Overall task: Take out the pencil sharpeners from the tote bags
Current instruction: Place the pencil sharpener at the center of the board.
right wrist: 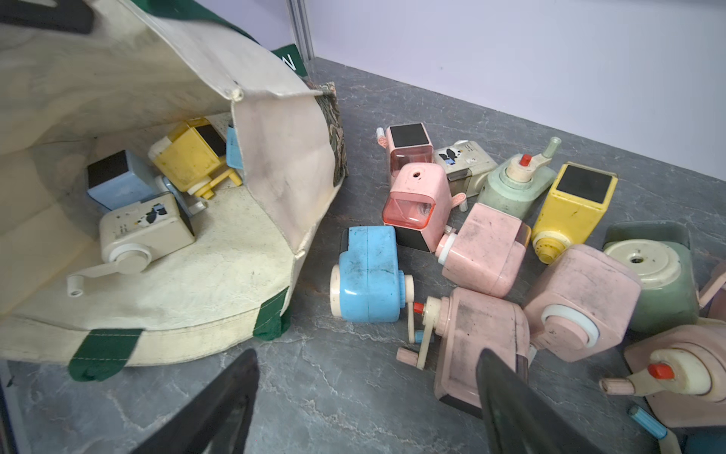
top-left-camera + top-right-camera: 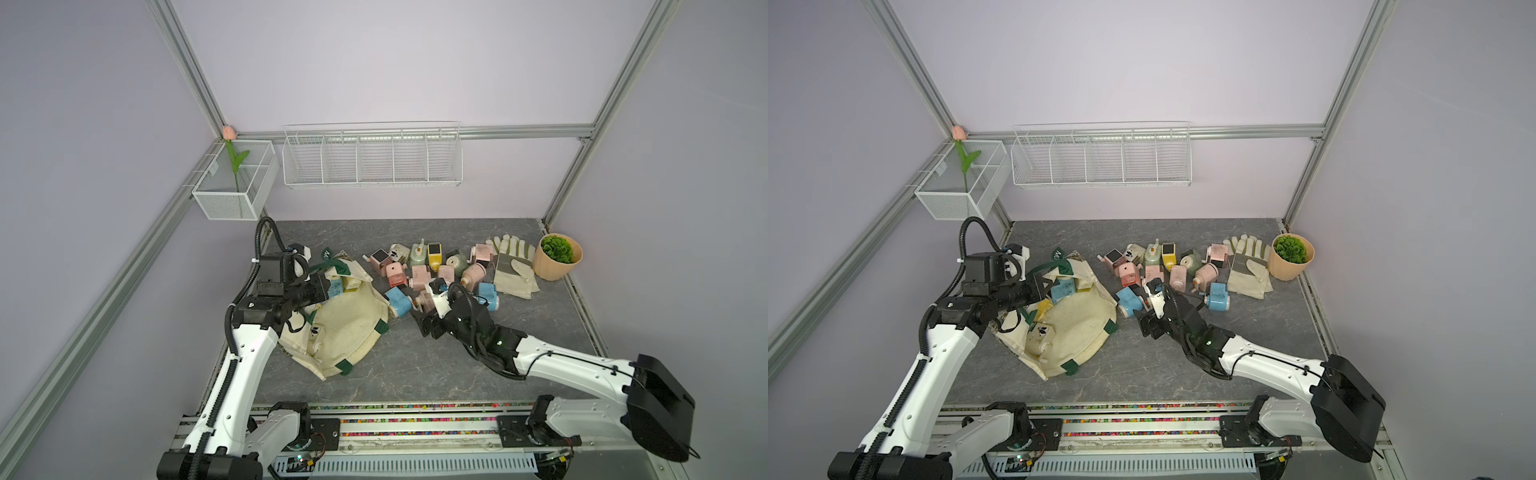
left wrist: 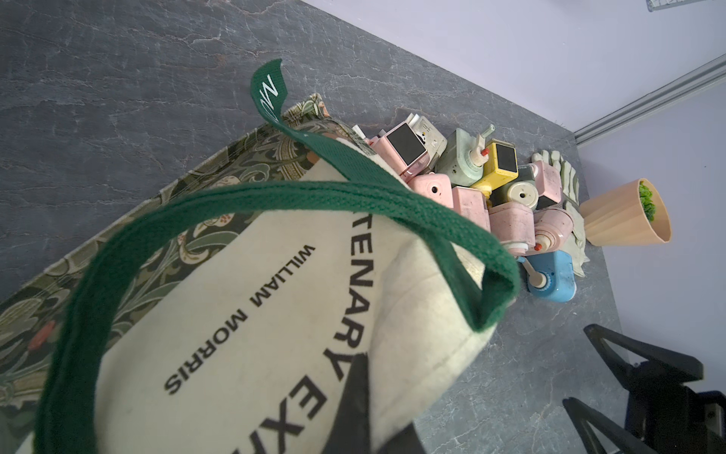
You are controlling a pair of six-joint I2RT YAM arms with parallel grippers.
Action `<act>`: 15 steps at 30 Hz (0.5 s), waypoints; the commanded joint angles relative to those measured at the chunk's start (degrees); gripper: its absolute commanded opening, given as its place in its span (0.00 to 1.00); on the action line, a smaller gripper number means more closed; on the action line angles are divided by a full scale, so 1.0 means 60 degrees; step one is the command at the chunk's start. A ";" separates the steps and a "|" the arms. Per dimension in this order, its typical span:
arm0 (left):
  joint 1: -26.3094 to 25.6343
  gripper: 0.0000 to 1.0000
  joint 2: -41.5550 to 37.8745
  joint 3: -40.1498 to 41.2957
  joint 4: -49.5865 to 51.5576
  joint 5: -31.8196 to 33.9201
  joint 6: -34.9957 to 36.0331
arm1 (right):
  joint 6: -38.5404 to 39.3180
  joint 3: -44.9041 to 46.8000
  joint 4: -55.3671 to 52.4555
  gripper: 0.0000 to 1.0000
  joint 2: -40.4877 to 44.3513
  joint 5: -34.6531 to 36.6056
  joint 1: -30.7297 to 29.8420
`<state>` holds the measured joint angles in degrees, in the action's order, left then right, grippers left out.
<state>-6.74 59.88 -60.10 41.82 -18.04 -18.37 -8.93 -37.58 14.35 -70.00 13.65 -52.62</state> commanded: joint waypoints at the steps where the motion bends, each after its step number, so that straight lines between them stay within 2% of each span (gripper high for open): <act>1: 0.0067 0.00 -0.0259 0.0026 -0.0297 -0.0329 -0.0095 | 0.0127 0.0279 0.0376 0.87 0.0410 -0.0641 -0.0048; 15: 0.0084 0.00 -0.0379 0.0055 -0.0404 -0.0526 -0.0030 | 0.0263 0.0137 0.0618 0.86 0.0472 -0.1845 -0.0470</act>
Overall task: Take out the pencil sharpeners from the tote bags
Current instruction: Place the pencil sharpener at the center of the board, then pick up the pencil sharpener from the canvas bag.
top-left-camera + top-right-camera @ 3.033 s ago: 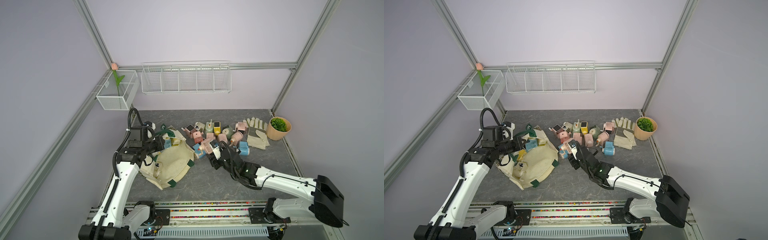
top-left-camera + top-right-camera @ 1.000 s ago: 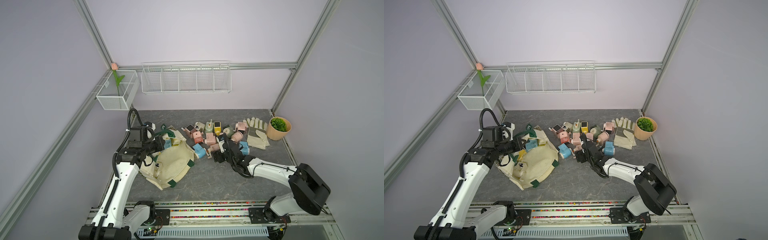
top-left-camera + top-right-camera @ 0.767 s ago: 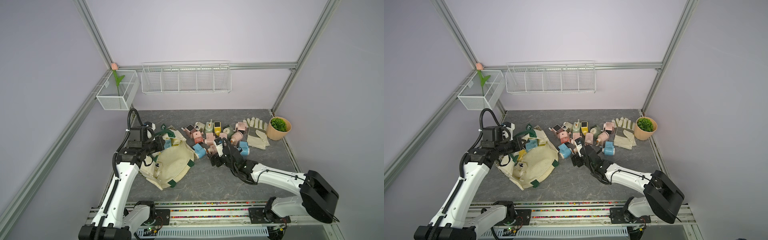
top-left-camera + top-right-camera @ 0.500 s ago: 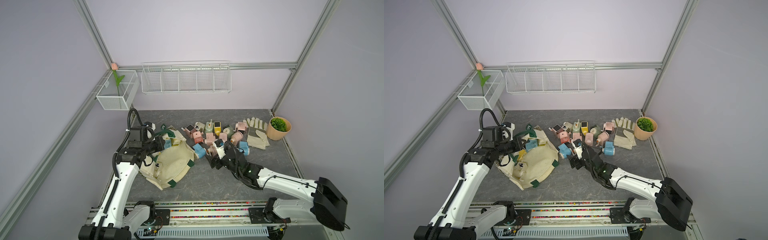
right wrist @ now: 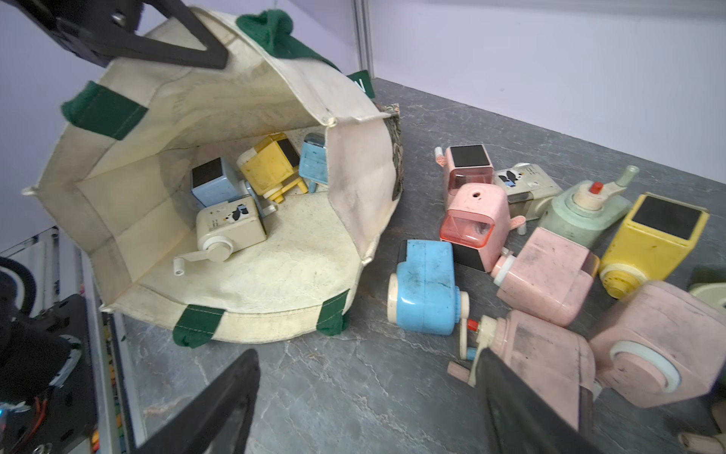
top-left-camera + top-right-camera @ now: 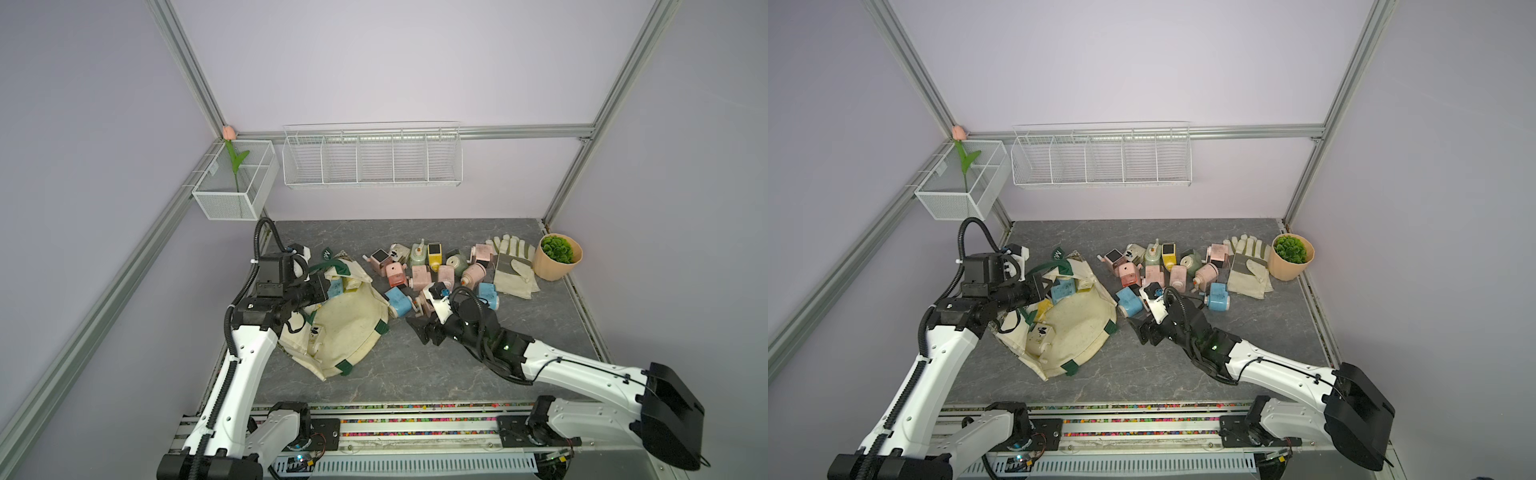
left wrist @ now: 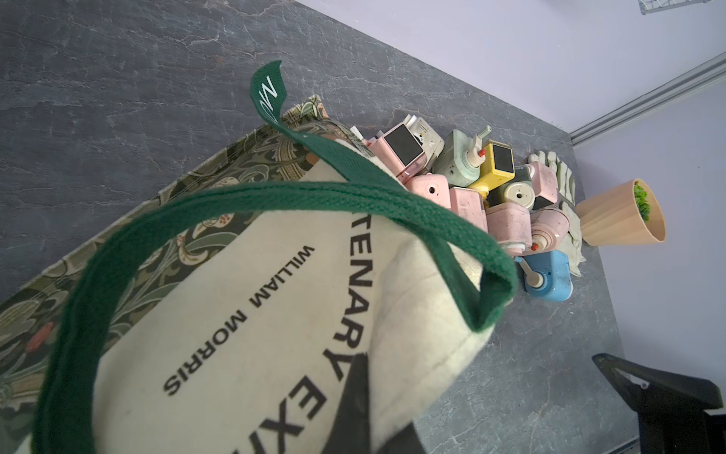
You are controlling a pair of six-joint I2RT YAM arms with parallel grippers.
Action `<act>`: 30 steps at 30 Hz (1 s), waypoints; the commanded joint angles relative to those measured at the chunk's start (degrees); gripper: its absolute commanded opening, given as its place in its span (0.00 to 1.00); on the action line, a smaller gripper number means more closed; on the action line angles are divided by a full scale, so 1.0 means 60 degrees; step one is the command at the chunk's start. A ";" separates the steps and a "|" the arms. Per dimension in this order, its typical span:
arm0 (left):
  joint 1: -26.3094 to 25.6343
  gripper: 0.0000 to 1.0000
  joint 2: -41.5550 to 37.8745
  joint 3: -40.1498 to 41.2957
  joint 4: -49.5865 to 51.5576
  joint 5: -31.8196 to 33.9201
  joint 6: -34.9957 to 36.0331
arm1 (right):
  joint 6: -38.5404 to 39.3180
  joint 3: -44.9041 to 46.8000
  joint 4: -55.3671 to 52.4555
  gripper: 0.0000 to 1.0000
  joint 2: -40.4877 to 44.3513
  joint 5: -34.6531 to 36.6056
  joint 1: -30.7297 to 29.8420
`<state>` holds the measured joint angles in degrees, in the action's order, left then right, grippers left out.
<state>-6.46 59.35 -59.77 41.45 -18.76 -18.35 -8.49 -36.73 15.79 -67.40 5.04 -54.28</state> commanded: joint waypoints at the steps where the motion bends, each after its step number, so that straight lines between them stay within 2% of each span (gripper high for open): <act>1: 0.0035 0.00 -0.0285 0.0010 -0.0357 -0.0487 -0.0022 | 0.0201 -0.0055 0.0425 0.86 -0.0075 -0.0414 -0.0301; 8: 0.0036 0.00 -0.0308 0.0028 -0.0492 -0.0989 0.0081 | 0.0772 -0.0690 0.0658 0.85 -0.1155 -0.0511 -0.1291; 13: 0.0036 0.00 -0.0481 0.0127 -0.0572 -0.0930 0.0220 | 0.1296 -0.1213 0.0896 0.84 -0.2285 -0.1667 -0.1578; 16: 0.0044 0.00 -0.0501 0.0132 -0.0549 -0.0828 0.0243 | 0.1707 -0.1666 0.0913 0.83 -0.3092 -0.1728 -0.1916; 24: 0.0120 0.00 -0.0678 0.0159 -0.0579 -0.0872 0.0241 | 0.2012 -0.3777 0.0646 0.84 -0.5747 -0.1662 -0.2639; 30: 0.0198 0.00 -0.0663 0.0161 -0.0593 -0.1030 0.0246 | 0.2165 -0.5264 0.0863 0.91 -0.7493 -0.1545 -0.2629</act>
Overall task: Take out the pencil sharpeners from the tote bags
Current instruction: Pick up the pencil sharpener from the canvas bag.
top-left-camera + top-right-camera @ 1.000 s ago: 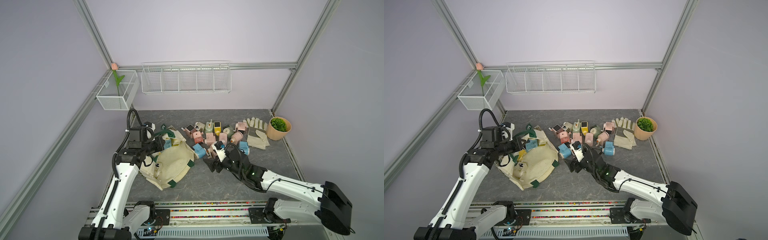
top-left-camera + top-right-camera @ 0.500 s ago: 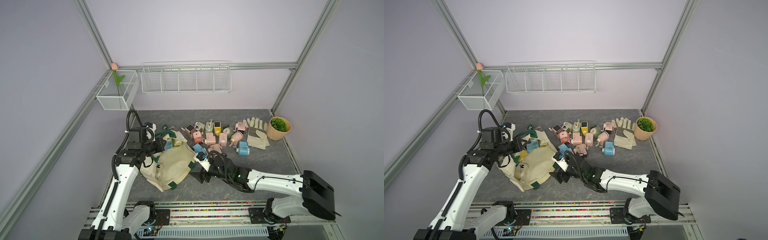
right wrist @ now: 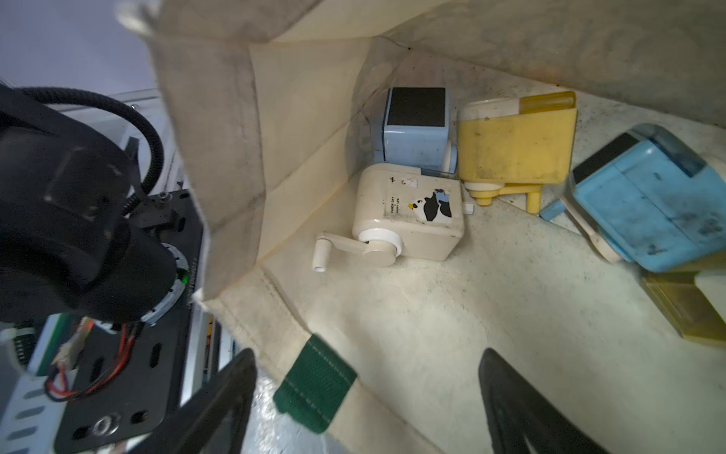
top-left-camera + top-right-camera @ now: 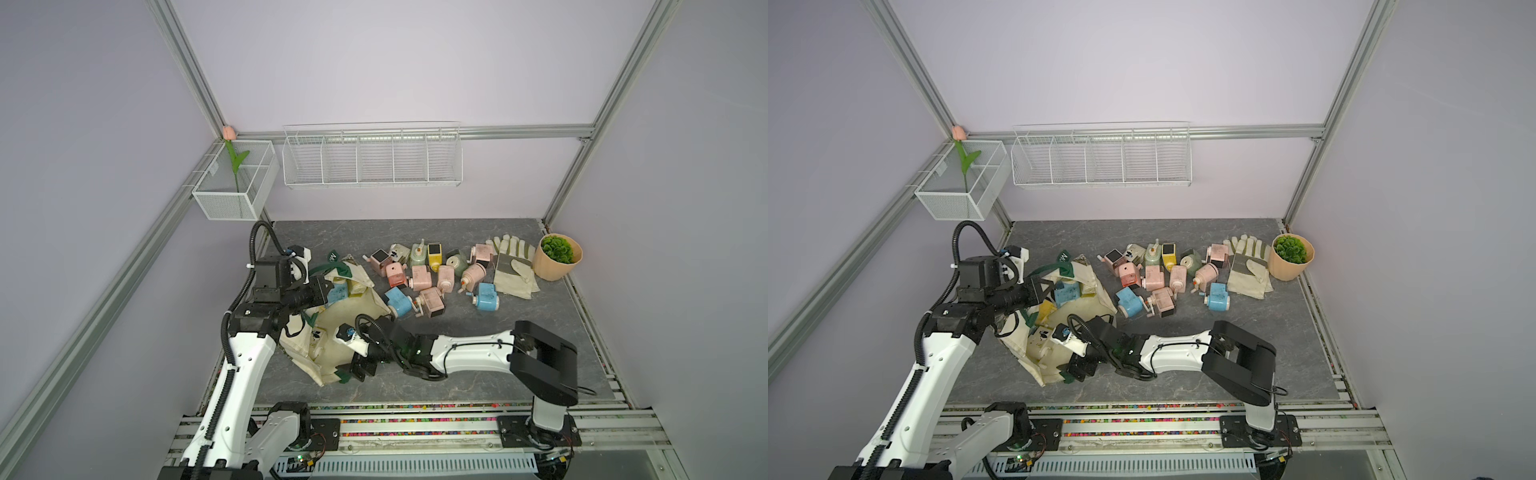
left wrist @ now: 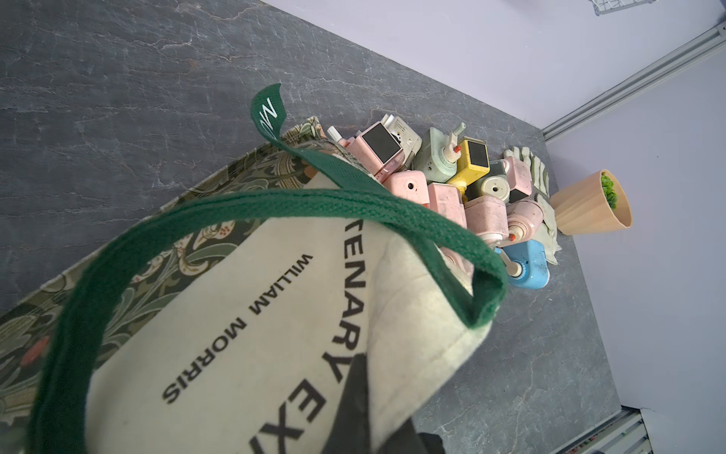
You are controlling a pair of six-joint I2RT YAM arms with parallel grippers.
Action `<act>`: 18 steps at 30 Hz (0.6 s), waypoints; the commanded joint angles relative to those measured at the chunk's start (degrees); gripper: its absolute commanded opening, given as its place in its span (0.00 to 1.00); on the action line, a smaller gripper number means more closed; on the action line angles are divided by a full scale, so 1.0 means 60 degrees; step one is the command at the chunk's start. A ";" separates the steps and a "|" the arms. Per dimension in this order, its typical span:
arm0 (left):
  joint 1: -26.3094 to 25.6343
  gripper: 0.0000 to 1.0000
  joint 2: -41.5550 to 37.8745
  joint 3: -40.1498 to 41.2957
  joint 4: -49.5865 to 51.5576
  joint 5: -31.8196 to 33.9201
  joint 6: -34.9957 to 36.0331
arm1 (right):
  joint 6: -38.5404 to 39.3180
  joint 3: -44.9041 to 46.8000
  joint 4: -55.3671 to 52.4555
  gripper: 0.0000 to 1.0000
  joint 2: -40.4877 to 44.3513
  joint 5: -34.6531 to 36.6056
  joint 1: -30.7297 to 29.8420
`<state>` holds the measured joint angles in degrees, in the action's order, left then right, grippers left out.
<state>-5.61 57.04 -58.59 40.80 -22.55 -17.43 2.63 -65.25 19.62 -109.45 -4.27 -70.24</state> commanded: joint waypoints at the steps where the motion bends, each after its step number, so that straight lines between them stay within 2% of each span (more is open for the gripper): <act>1: 0.0055 0.00 -0.0297 -0.0028 -0.0513 -0.0402 0.0093 | 0.0323 -0.0795 0.0203 0.92 -0.0784 0.0027 0.0044; 6: 0.0070 0.00 -0.0278 -0.0021 -0.0501 -0.0388 0.0093 | 0.0228 -0.1875 0.0420 0.99 -0.1933 -0.0200 0.0121; 11: 0.0059 0.00 -0.0279 -0.0021 -0.0471 -0.0301 0.0106 | 0.0466 -0.2822 0.0469 0.90 -0.2994 -0.0323 0.0176; 18: 0.0071 0.00 -0.0275 0.0009 -0.0486 -0.0271 0.0107 | 0.0067 -0.3767 0.0695 0.90 -0.4060 -0.0250 0.0472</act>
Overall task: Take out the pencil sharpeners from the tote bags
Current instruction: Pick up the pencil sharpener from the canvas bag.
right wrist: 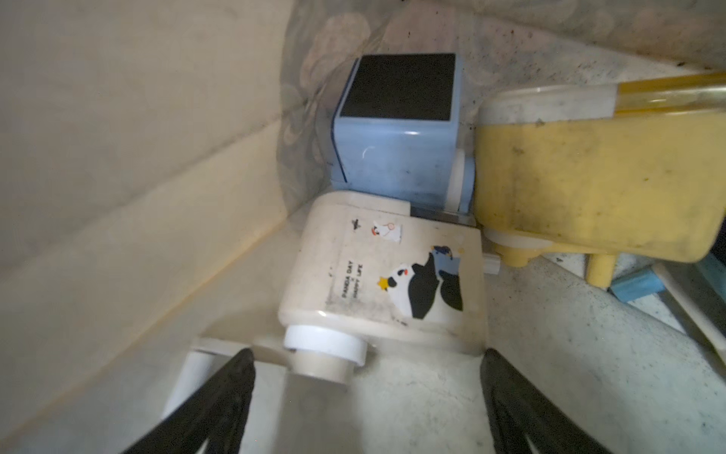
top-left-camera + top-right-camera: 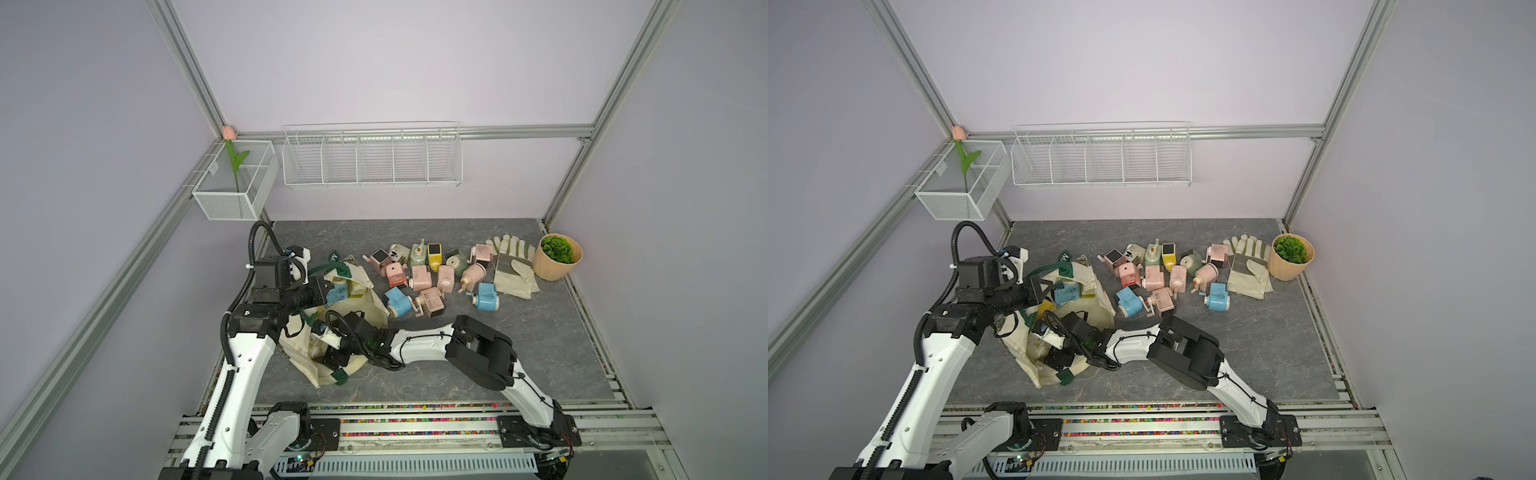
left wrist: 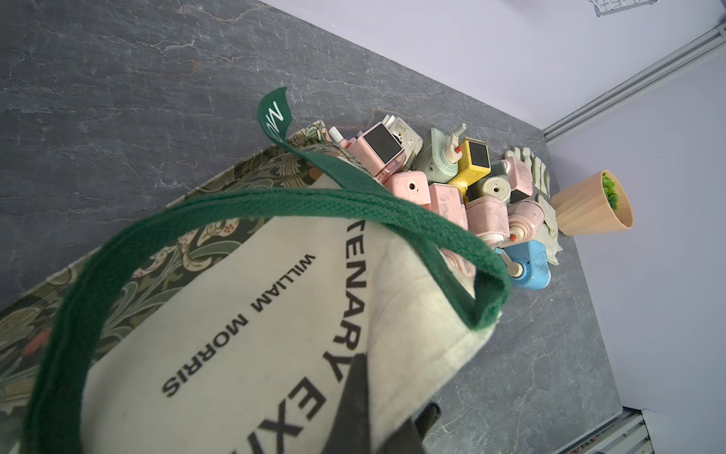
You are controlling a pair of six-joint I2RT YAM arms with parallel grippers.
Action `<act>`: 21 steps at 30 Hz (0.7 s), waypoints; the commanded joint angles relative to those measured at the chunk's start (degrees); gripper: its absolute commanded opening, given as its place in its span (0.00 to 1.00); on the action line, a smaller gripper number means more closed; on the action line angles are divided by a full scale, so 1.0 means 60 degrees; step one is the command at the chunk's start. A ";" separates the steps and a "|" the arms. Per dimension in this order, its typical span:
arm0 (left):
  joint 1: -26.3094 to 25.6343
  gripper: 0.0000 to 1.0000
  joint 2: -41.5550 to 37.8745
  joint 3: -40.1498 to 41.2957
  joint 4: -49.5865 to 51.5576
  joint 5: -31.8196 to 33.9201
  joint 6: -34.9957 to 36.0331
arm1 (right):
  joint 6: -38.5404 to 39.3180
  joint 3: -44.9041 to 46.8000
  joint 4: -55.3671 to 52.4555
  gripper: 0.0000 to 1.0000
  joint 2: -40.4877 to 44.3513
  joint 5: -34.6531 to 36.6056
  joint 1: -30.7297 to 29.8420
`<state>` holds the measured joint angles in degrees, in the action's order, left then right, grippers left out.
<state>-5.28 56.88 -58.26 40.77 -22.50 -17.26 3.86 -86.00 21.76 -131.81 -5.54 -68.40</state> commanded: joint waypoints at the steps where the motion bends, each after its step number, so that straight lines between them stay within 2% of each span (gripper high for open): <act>1: 0.0016 0.00 -0.0249 -0.0056 -0.0479 -0.0275 0.0077 | -0.0255 -0.0400 0.0393 0.90 -0.0446 -0.0103 0.0207; 8: 0.0023 0.00 -0.0265 -0.0039 -0.0483 -0.0255 0.0074 | -0.0863 -0.1389 0.0382 0.90 -0.1349 -0.0884 0.0462; 14: 0.0010 0.00 -0.0236 -0.0031 -0.0474 -0.0270 0.0064 | -0.1143 -0.1473 0.1030 0.90 -0.1605 -0.1446 0.0560; 21: 0.0015 0.00 -0.0237 -0.0031 -0.0482 -0.0258 0.0064 | -0.1393 -0.1101 0.1367 0.89 -0.1194 -0.1148 0.0469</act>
<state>-5.19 56.88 -57.89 40.60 -22.33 -17.19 -3.05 -93.89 26.79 -140.18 -13.15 -65.36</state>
